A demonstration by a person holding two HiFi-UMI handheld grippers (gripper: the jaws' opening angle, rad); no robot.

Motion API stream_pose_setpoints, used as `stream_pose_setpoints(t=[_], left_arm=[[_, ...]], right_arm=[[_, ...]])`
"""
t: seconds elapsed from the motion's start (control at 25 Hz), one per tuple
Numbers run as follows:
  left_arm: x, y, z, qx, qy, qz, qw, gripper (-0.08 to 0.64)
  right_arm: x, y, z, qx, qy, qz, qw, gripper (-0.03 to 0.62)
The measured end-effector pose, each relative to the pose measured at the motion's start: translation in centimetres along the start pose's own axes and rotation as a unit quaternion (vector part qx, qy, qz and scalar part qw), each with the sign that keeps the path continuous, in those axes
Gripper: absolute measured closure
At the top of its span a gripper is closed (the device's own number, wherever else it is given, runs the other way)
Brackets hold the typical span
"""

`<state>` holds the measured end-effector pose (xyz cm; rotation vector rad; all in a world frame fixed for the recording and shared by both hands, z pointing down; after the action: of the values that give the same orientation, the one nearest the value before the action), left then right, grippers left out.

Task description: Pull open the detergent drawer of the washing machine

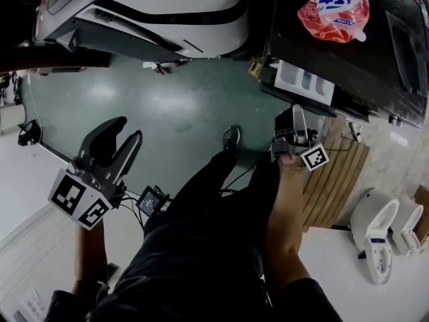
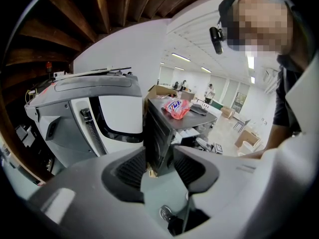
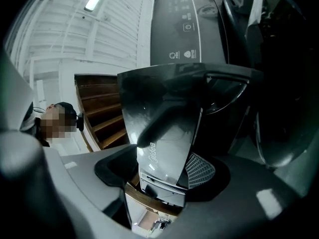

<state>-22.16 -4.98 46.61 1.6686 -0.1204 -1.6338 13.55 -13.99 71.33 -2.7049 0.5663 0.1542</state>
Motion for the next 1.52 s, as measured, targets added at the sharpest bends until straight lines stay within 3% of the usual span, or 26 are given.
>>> stream_pose_setpoints(t=[0.2, 0.4, 0.6, 0.68, 0.84, 1.0, 1.28, 1.52], left_arm=[[0.5, 0.4, 0.0, -0.009, 0.002, -0.008, 0.9999, 0.377], [1.1, 1.0, -0.3, -0.017, 0.005, -0.012, 0.9998, 0.377], [1.8, 0.7, -0.4, -0.017, 0.009, -0.016, 0.9997, 0.377], [2.1, 0.4, 0.0, -0.014, 0.009, -0.018, 0.9997, 0.377], [2.9, -0.3, 0.9, -0.006, 0.004, -0.029, 0.9996, 0.377], [3.9, -0.6, 1.5, -0.006, -0.003, -0.048, 0.9988, 0.377], [6.2, 0.3, 1.4, -0.028, -0.006, -0.106, 0.9939, 0.377], [7.8, -0.6, 1.2, -0.037, -0.009, -0.144, 0.9888, 0.377]], right_arm=[[-1.1, -3.7, 2.1, -0.012, 0.013, 0.015, 1.0, 0.311], [-1.4, -4.0, 2.7, -0.022, 0.019, 0.033, 0.999, 0.311], [-1.4, -4.2, 2.8, -0.037, 0.019, 0.008, 0.999, 0.307], [-1.4, -4.1, 2.7, -0.037, 0.018, 0.02, 0.999, 0.303], [-1.8, -4.8, 2.3, -0.09, 0.023, 0.064, 0.994, 0.29], [-2.2, -5.7, 2.6, -0.161, -0.001, 0.099, 0.982, 0.287], [-0.9, -5.6, 4.9, -0.234, -0.092, 0.165, 0.954, 0.287], [3.3, -7.6, 7.1, -0.328, -0.168, 0.153, 0.917, 0.29]])
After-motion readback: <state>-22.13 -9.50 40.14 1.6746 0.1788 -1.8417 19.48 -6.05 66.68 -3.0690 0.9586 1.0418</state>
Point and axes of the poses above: the fingertips, and each gripper's own axes: y forward along the fingers, z to its left, x out of its top, the point moved 4 cm from there along -y, backward along the fingers, and after that the axes turned 4 degrees about -z, right-handed, at the moved point
